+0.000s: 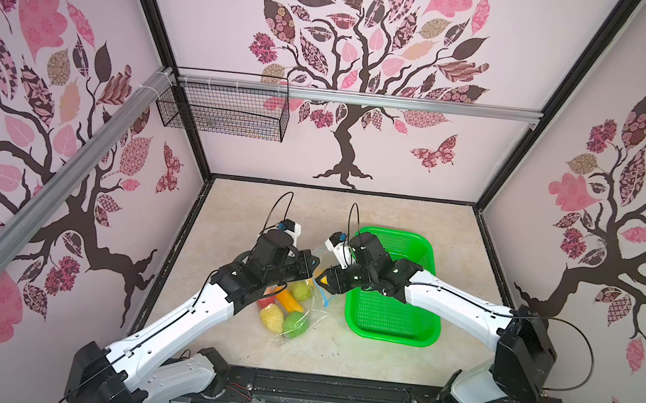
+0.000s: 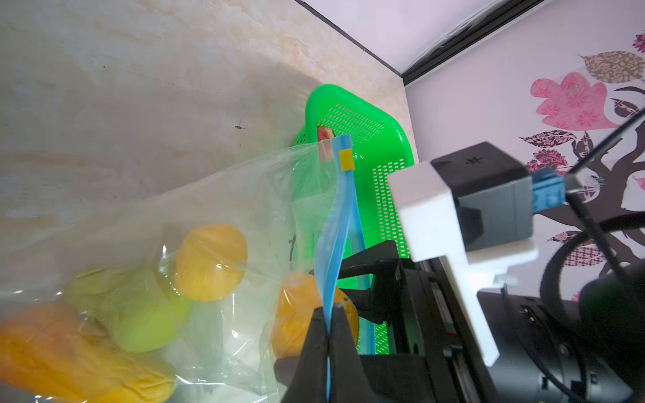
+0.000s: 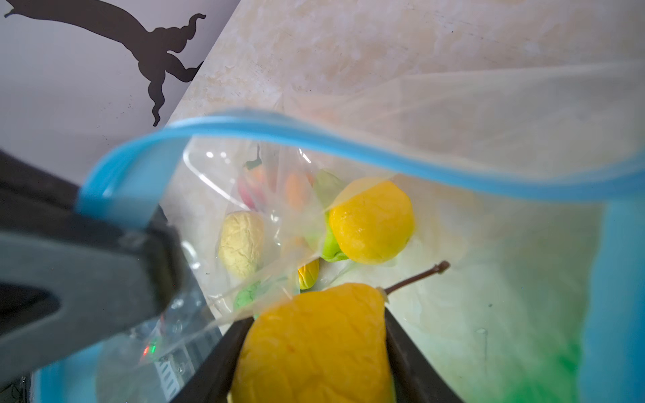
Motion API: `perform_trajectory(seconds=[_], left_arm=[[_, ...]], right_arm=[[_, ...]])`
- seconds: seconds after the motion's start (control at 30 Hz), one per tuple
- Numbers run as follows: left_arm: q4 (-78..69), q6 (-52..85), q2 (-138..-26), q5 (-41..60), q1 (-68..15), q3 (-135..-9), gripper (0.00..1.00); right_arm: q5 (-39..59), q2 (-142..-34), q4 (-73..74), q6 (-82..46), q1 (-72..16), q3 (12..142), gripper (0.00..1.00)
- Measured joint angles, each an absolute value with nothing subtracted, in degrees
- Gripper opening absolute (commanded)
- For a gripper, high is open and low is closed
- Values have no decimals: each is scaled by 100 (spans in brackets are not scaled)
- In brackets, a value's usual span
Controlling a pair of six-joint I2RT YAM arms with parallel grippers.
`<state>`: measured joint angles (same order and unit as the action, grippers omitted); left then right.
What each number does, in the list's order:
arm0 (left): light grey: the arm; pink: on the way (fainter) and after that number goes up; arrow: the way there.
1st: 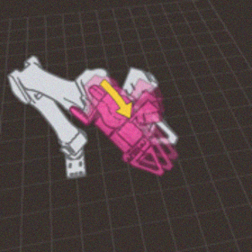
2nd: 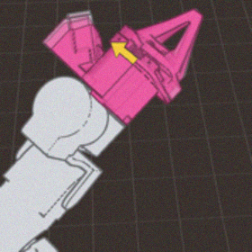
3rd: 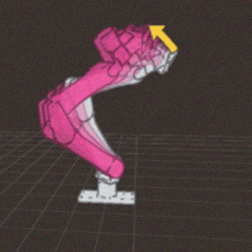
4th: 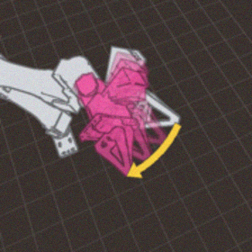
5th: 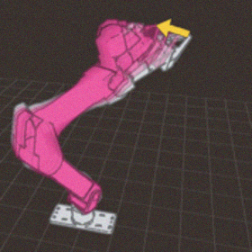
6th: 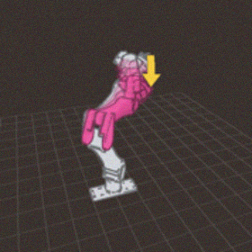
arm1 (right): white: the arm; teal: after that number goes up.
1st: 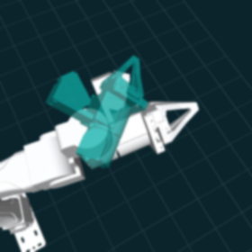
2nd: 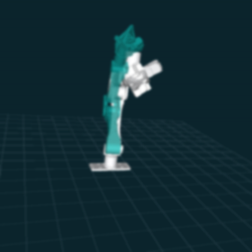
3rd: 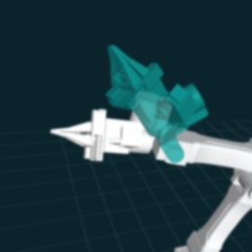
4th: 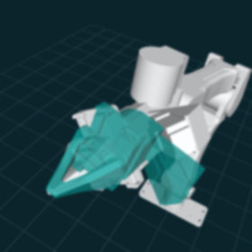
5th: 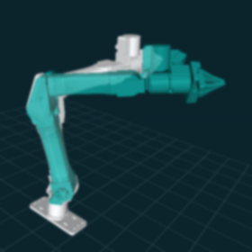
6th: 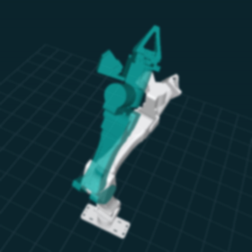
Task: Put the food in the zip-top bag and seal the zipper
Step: 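Carry the yellow pear into the bag mouth held by the left gripper, then open the right gripper to drop the pear into the bag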
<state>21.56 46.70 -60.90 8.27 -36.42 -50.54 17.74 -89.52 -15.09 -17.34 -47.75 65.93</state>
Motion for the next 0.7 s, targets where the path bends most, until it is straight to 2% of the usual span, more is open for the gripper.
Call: perform_trajectory(seconds=[0.07, 0.2, 0.7], left_arm=[[2156, 4674, -6090, 827, -3642, -5054, 0], [2156, 4692, -6090, 825, -3642, -5054, 0], [2176, 4720, -5907, 694, -3566, -5054, 0]], right_arm=[[1745, -8956, -1509, -1761, -4788, 6593, 73], [1730, -8954, -1470, -1815, -4792, 6593, 80], [1608, -8560, -1575, -1839, -4792, 6628, 88]])
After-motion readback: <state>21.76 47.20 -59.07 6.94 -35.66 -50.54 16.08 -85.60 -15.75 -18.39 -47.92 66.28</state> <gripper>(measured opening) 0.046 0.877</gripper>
